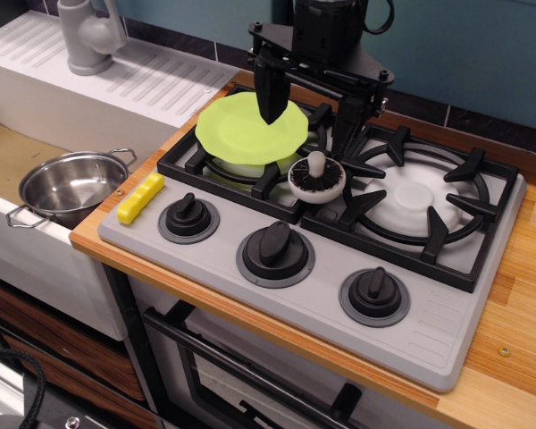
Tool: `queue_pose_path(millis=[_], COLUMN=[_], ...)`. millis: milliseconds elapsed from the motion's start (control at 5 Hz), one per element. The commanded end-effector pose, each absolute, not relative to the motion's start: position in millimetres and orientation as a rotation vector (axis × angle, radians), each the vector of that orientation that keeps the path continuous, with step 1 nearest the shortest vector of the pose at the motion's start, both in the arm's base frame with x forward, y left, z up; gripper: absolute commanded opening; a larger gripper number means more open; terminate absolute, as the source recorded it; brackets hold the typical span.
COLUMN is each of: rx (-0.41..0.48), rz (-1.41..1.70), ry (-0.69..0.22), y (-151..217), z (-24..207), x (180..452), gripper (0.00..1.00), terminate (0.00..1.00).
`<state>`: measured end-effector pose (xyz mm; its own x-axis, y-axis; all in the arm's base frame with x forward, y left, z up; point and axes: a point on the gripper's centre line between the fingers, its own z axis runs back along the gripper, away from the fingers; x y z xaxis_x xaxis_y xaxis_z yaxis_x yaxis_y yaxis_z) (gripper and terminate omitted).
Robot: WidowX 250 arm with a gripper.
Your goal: Put mushroom on plate and fry in pot or pan in sink
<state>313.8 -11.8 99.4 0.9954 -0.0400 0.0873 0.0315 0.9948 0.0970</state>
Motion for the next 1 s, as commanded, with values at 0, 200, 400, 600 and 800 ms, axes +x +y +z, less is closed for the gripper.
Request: queue_pose_path(millis=[0,200,400,600,800], rx=[0.096,0.091,0.056,0.046,0.069], rz=[-0.036,-0.045,-0.051,-0.068,-0.080], ry=[-0.089,-0.122,-0.161,-0.185,-0.144], y=[-12,-10,-12,-12,-10], z=[99,83,63,49,47], x=[314,323,332,337,339], gripper=[1.00,1.00,1.00,1.00,0.00], terminate=[0.00,0.00,0.00,0.00,0.00])
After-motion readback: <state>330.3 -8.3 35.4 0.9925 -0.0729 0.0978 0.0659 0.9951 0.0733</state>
